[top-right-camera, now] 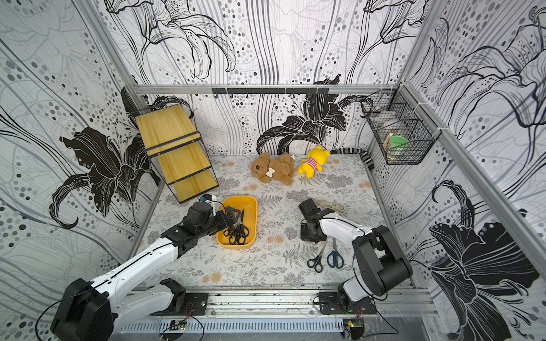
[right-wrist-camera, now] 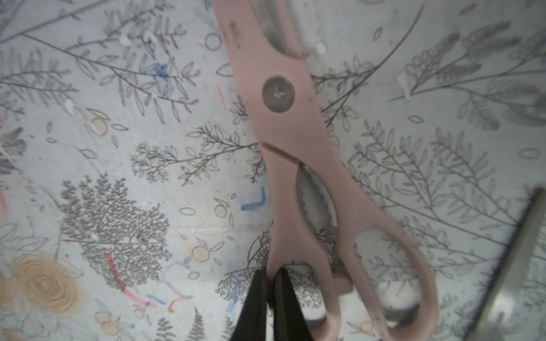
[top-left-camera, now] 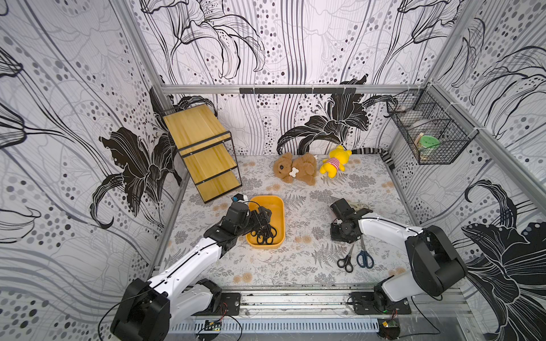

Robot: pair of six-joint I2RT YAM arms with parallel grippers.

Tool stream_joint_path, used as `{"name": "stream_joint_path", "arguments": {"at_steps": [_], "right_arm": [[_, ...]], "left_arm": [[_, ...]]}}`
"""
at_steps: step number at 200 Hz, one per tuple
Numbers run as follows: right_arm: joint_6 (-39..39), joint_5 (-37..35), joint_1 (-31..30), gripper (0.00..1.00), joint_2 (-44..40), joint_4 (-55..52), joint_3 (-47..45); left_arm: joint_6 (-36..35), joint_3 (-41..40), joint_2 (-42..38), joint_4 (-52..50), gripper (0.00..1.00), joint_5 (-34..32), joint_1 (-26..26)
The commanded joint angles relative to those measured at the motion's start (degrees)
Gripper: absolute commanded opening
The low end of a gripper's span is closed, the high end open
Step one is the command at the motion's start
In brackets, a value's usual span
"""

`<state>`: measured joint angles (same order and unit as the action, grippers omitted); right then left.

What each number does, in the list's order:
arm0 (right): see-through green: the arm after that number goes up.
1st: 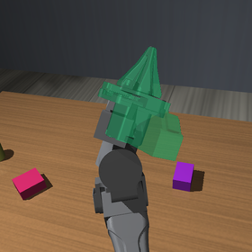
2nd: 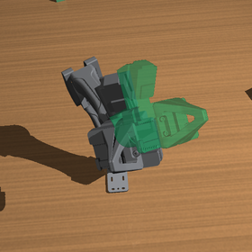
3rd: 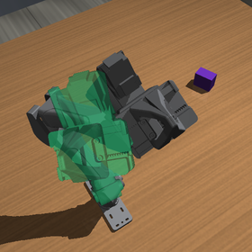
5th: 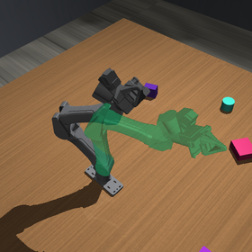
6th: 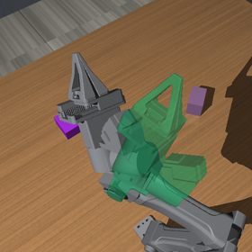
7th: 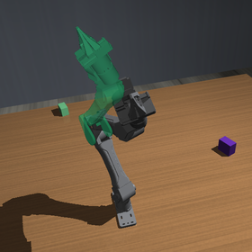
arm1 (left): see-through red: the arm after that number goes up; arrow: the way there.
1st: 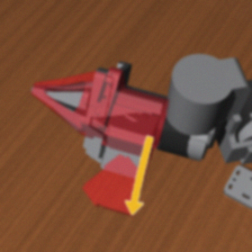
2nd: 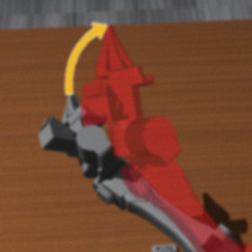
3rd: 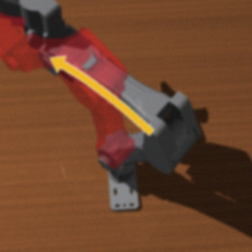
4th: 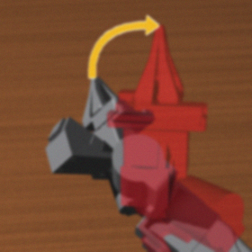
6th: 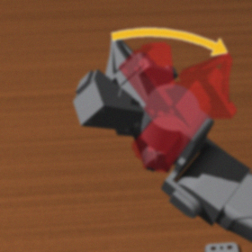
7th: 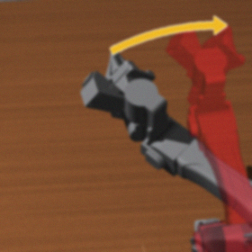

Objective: Put the scissors into the storage box
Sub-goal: Pick up the scissors from the center of the board, then place the scissors in the storage box.

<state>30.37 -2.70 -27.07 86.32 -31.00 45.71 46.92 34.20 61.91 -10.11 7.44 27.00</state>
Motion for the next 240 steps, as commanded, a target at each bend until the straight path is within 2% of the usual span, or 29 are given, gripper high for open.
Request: {"name": "stream_joint_path", "arguments": {"at_steps": [1,43,96,125,174,207,240], "right_arm": [[0.15,0.02,0.12,0.0,-1.3,-3.17,4.14],[0.53,1.55,-2.14,0.0,-4.75,-5.8,11.17],[3.89,0.67,-13.14,0.0,-0.87,-4.62,22.8],[5.46,0.13,-19.28,0.0,3.87,-3.36,29.59],[7.76,1.46,-29.09,0.0,13.66,0.13,38.19],[14.03,2.61,-32.4,0.0,17.62,7.54,38.48],[20.37,0.65,-33.9,0.0,19.53,13.54,38.65]], "left_arm": [[0.47,-0.89,-1.62,2.62,0.97,-1.46,0.24],[-0.04,-1.17,-1.37,2.84,0.97,-3.43,0.26],[0.9,-2.0,-1.93,3.63,0.97,-5.35,-1.26],[3.07,-4.65,-3.87,4.78,0.97,-4.48,-4.7],[5.18,-9.3,-7.52,5.84,0.97,-1.38,-13.44],[5.91,-11.29,-7.81,6.71,0.97,0.97,-17.51],[5.33,-11.63,-8.07,6.59,0.97,1.47,-18.47]]}}
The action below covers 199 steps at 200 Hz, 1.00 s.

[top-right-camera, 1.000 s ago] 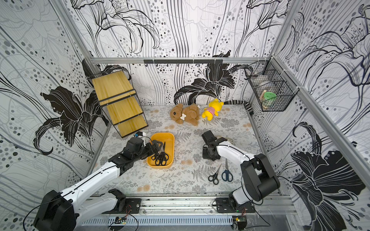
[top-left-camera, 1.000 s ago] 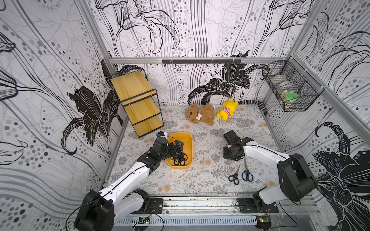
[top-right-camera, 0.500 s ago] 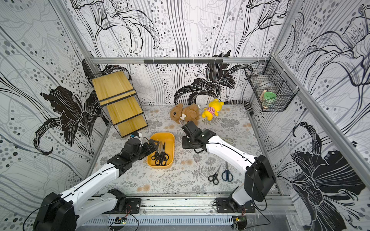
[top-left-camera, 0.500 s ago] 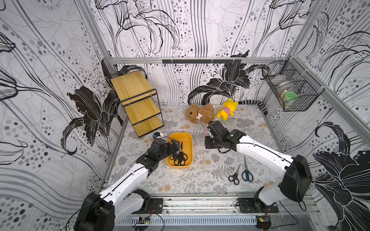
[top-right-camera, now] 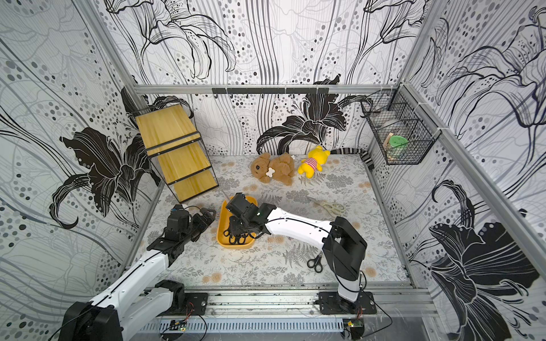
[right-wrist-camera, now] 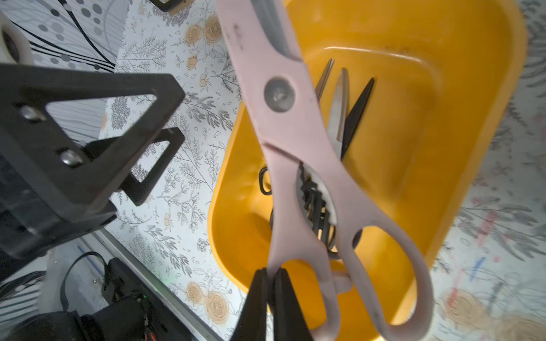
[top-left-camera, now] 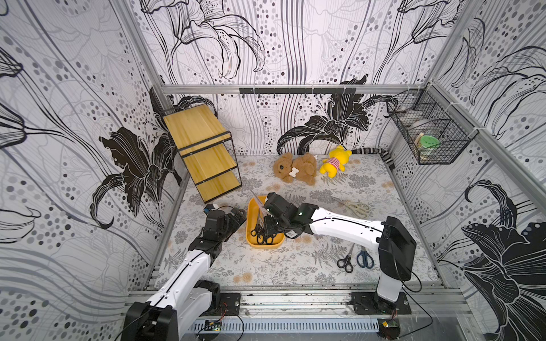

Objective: Put the scissors into the storage box
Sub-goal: Place the scissors in the storage box.

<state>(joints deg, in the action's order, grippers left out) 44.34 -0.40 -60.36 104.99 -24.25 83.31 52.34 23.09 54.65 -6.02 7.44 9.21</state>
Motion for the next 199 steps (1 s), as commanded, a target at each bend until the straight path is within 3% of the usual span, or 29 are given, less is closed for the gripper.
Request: {"name": "stream_joint_path", "arguments": {"at_steps": [1,62,199], "right_arm": [[6.65,-1.67,-0.58,0.0,0.89,6.86,1.06],[19.26,-3.11,-1.05,0.0,3.04,9.95,-3.29],[21.49,0.65,-0.44,0.0,10.35,5.1,-0.35]], "left_arm": [[-0.11,-0.51,-0.84,2.46,0.97,1.5,-0.68],[-1.52,-0.8,-1.91,1.58,0.97,1.5,-1.43],[-1.66,-3.23,-2.01,3.24,0.97,2.64,-2.73]]}}
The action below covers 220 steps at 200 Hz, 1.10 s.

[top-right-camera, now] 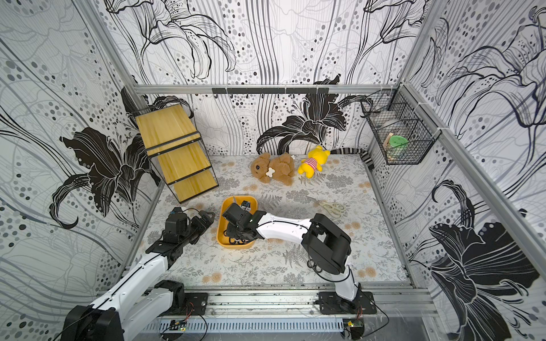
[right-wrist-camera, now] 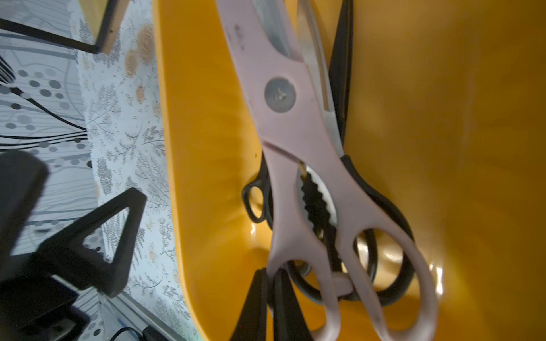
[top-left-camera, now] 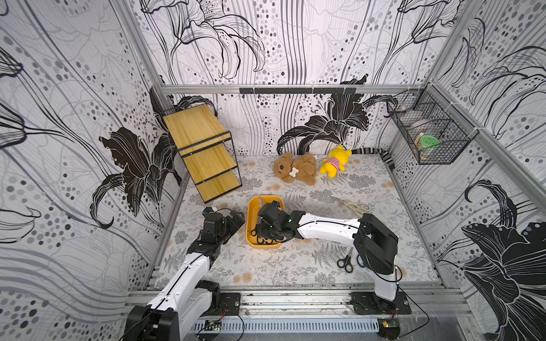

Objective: Put the scissors into the storage box
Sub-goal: Place the scissors in the storage box.

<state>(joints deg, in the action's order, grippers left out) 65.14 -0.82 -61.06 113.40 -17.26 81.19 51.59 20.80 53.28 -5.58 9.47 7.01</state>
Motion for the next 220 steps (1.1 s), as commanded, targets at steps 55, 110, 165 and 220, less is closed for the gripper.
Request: {"name": "stream_joint_path", "arguments": {"at_steps": [55,110,165,220], "right_arm": [[1.04,2.37,0.87,0.14,3.57,-1.33,1.91],[-0.27,1.56,1.02,0.33,3.41,-0.77,2.48],[-8.52,-4.18,0.99,0.34,0.65,-3.17,5.64],[-20.51,-12.92,2.77,0.35,-4.8,-5.36,5.44]], "left_arm": [[-0.88,-1.63,-0.57,3.36,0.97,0.97,-0.98],[-0.61,-1.99,-0.92,3.48,0.97,1.47,-1.2],[-1.2,1.15,-1.87,1.24,0.97,3.05,-1.21],[-2.03,6.42,-1.06,-0.59,0.97,7.09,-0.98]]}}
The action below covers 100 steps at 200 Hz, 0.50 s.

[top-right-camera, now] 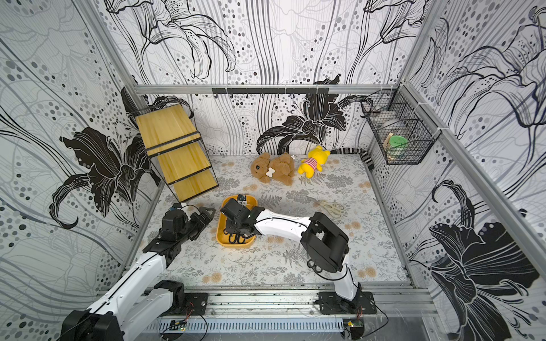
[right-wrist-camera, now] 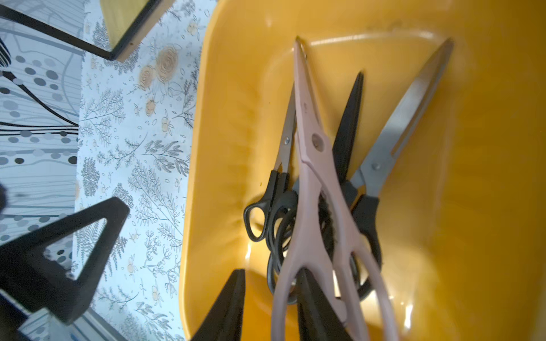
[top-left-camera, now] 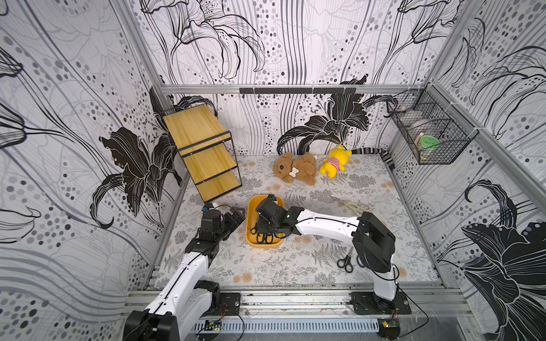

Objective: Put the scissors into the storage box
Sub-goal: Place the scissors in the storage box, then adjust the scissors at the center of the board.

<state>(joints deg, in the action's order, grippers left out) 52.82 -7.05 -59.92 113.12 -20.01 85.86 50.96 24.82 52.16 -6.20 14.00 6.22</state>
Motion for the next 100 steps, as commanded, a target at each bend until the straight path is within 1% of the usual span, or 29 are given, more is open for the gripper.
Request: {"name": "stream_joint_path", "arguments": {"at_steps": [1,24,45,52,61,98,100], "right_arm": [[-8.44,-6.76,1.68,0.35,-4.63,-2.59,0.6],[-14.14,-6.87,4.43,0.35,-8.25,-1.88,-3.42],[-19.06,-8.87,7.22,0.35,-12.34,-1.05,-8.73],[-20.19,-9.66,8.15,0.35,-13.69,-1.24,-10.23],[-21.61,-10.0,9.81,0.37,-15.31,-1.6,-12.19],[-28.73,-8.64,17.95,0.38,-22.01,-2.55,-19.34],[-29.0,-8.54,18.47,0.39,-22.29,-2.75,-19.66]], "left_arm": [[-1.39,2.41,0.0,-0.01,0.97,2.63,-0.18],[-0.83,3.0,-0.04,-0.05,0.97,3.46,0.43],[-0.86,3.77,0.23,0.06,0.97,3.63,2.28],[-1.18,4.25,0.37,-0.08,0.97,3.42,3.39],[-1.59,5.14,0.72,-0.43,0.97,2.63,5.03],[-3.38,9.84,4.16,-2.58,0.97,-1.77,12.36],[-3.47,10.17,4.39,-2.63,0.97,-1.96,12.75]]}}
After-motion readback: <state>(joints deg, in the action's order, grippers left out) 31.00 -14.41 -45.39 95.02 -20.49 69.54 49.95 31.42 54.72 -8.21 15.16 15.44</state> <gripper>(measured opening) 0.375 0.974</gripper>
